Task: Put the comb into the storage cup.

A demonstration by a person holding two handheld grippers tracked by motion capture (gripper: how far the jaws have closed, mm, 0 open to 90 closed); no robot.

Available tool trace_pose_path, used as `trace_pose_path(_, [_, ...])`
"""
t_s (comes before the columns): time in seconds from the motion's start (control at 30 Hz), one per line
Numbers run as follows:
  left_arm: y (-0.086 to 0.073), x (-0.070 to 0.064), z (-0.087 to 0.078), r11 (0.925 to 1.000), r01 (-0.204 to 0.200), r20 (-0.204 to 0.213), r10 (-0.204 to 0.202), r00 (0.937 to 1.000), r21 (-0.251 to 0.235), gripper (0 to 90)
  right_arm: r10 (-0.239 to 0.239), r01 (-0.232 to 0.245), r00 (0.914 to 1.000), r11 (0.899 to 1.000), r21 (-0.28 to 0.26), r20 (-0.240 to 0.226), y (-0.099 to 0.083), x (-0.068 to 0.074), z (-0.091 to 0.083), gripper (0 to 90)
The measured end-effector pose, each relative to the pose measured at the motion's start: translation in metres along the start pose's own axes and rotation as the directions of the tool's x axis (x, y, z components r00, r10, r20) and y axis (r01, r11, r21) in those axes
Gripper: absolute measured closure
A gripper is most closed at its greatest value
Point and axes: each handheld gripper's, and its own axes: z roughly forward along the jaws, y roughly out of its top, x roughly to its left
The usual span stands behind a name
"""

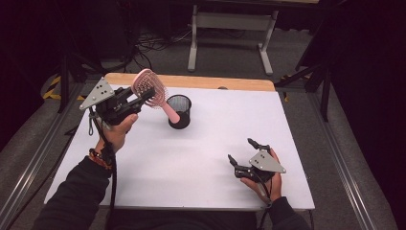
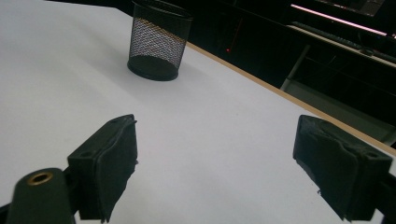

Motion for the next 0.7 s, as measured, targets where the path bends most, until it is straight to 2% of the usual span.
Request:
trace_pose_path(0.33, [0.012, 0.005, 0.019, 0.9984, -0.041, -0.009, 0.041, 0.9991, 0.039, 64.0, -0.003, 0.003, 1.0, 1.0, 0.008, -0.007, 0.0, 0.001, 0.001, 15.0])
trace_pose_path(0.37, [0.012, 0.005, 0.022, 0.9987, -0.029, -0.007, 0.029, 0.9996, 0.041, 64.0, -0.008, 0.008, 1.0, 1.0, 0.011, -0.006, 0.0, 0.001, 0.001, 15.0])
trace_pose_path(0.43, [0.014, 0.006, 0.026, 0.9978, -0.042, -0.013, 0.042, 0.999, 0.052, 64.0, -0.017, 0.017, 0.9998, 1.0, 0.011, -0.012, 0.001, 0.002, 0.002, 15.0])
trace_pose_path(0.7, [0.02, 0.015, 0.047, 0.995, -0.051, -0.034, 0.054, 0.998, 0.086, 64.0, -0.036, 0.036, 0.9991, 0.999, 0.016, -0.021, 0.001, 0.005, 0.003, 15.0])
